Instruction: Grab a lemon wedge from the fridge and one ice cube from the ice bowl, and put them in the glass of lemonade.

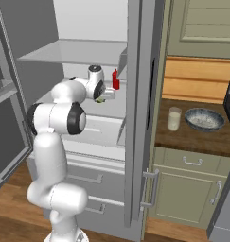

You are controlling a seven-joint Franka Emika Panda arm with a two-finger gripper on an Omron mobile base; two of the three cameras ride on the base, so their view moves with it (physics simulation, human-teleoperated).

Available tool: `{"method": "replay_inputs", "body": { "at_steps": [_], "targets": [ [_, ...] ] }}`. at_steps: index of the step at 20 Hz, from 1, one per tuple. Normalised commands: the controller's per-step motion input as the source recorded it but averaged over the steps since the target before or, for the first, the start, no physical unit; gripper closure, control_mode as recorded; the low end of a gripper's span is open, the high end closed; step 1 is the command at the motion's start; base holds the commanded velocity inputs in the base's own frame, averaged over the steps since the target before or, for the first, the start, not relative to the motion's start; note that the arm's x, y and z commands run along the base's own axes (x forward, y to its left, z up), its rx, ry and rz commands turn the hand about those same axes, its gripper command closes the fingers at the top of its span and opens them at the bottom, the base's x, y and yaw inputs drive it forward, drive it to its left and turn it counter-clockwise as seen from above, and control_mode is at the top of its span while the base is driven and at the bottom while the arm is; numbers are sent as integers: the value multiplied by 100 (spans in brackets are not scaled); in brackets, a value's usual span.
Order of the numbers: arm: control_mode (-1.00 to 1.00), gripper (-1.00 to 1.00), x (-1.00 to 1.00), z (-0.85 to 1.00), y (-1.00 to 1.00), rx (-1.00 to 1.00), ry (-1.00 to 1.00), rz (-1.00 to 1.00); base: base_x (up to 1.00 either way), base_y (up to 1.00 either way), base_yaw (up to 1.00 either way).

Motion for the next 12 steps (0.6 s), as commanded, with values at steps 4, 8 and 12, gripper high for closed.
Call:
{"method": "replay_inputs", "body": {
  "at_steps": [4,8,12],
  "targets": [
    [-100,100,-97,-11,4,0,-23,0,0,0,0],
    [-100,100,-100,0,0,0,-20,0,0,0,0],
    [-100,100,-99,50,0,0,-1,0,0,0,0]
  ]
}}
